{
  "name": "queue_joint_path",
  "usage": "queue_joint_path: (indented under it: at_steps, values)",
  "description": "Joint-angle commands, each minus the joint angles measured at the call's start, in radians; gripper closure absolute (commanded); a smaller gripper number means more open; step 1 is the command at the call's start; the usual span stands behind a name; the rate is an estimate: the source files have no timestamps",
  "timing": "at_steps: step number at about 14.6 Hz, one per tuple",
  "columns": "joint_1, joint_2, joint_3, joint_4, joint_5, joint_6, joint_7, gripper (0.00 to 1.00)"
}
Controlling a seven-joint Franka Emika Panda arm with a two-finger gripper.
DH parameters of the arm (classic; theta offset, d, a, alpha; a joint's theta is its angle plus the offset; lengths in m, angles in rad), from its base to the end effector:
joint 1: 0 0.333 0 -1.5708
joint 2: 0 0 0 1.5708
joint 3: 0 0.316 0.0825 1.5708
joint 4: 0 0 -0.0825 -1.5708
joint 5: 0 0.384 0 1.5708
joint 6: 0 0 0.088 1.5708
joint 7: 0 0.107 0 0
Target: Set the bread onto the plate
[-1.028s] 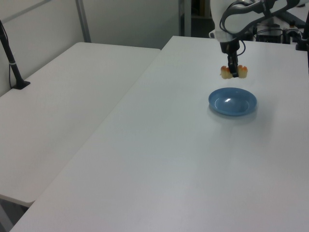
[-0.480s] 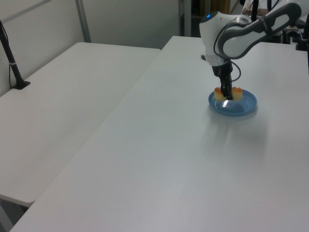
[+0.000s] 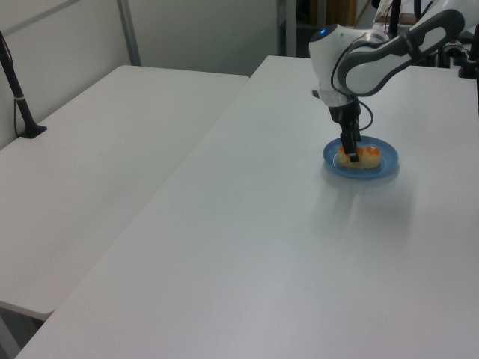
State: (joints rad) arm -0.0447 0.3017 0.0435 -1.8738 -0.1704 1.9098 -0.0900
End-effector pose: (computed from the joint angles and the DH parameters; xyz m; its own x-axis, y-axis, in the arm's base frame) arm 0.5928 -0.0140 0.3343 0.9502 0.1453 -0.2759 0.1794 -0.9784 0.1024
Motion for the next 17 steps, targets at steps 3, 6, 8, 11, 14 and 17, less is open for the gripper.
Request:
queue_joint_path:
  at_steps: [3, 6, 8, 11, 14, 17]
  values:
    - [0.071, -0.117, -0.008, 0.168, 0.038, -0.15, 0.097, 0.0]
    - [0.114, -0.185, -0.016, 0.193, 0.038, -0.147, 0.235, 0.0]
    - [0.14, -0.249, -0.024, 0.193, 0.038, -0.153, 0.277, 0.0]
    - [0.147, -0.32, -0.024, 0.193, 0.043, -0.239, 0.315, 0.0]
    - [0.164, -0.329, -0.024, 0.193, 0.065, -0.296, 0.315, 0.0]
    - [0.163, -0.329, -0.024, 0.193, 0.071, -0.296, 0.303, 0.0]
